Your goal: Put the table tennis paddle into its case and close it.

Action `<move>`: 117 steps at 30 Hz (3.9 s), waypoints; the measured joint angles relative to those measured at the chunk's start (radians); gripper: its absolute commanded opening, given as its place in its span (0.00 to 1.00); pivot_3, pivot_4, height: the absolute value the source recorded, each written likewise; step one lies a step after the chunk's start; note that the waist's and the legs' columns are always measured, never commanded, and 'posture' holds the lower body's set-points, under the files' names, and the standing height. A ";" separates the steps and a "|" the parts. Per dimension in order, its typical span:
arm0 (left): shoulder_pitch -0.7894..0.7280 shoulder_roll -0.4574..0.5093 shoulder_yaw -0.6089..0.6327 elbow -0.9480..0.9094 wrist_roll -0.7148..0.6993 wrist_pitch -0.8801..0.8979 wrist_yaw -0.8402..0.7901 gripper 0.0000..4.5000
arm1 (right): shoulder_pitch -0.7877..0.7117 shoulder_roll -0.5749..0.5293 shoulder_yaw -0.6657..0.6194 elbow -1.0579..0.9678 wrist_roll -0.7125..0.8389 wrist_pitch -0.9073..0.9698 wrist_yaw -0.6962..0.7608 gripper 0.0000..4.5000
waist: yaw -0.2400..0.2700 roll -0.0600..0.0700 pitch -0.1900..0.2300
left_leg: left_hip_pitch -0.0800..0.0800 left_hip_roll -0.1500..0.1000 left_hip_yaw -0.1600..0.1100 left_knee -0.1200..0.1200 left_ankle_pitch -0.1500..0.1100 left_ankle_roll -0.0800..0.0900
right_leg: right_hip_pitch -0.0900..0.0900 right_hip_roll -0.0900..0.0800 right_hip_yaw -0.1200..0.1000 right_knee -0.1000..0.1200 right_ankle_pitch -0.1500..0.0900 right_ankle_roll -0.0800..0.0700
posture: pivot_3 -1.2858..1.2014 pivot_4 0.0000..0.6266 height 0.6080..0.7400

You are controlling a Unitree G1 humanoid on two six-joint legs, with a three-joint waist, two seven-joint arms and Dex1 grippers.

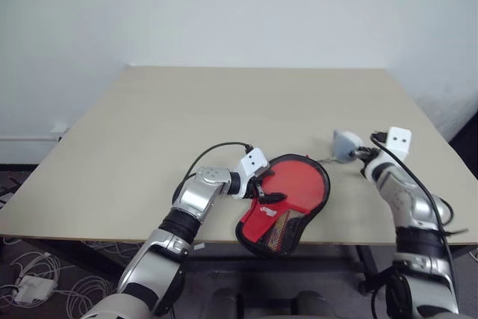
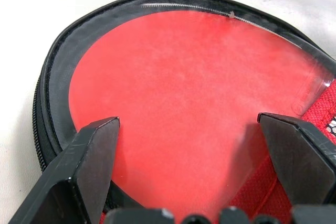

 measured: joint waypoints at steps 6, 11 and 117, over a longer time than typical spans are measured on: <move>-0.023 -0.017 -0.007 0.032 0.014 -0.012 -0.012 1.00 | 0.210 -0.038 -0.083 -0.359 0.120 0.196 0.015 0.01 | 0.014 0.000 0.000 | 0.000 0.000 0.000 0.000 -0.001 0.001 | 0.000 0.000 -0.001 -0.004 0.000 0.000 | 0.52 0.00 0.91; -0.046 -0.033 -0.007 0.077 0.027 -0.033 -0.019 1.00 | 0.378 -0.077 -0.113 -0.589 0.234 0.305 0.077 0.01 | 0.016 0.000 -0.001 | 0.000 0.001 -0.001 -0.001 -0.001 0.002 | 0.002 0.000 -0.002 -0.010 -0.001 0.000 | 0.52 0.00 0.91; -0.139 -0.132 0.011 0.250 0.102 -0.077 -0.028 1.00 | 1.059 -0.473 0.210 -0.964 0.482 0.141 0.508 0.02 | 0.048 -0.018 -0.013 | -0.002 0.003 -0.001 0.000 -0.012 -0.002 | 0.003 -0.001 -0.006 -0.019 -0.006 0.003 | 0.52 0.00 0.91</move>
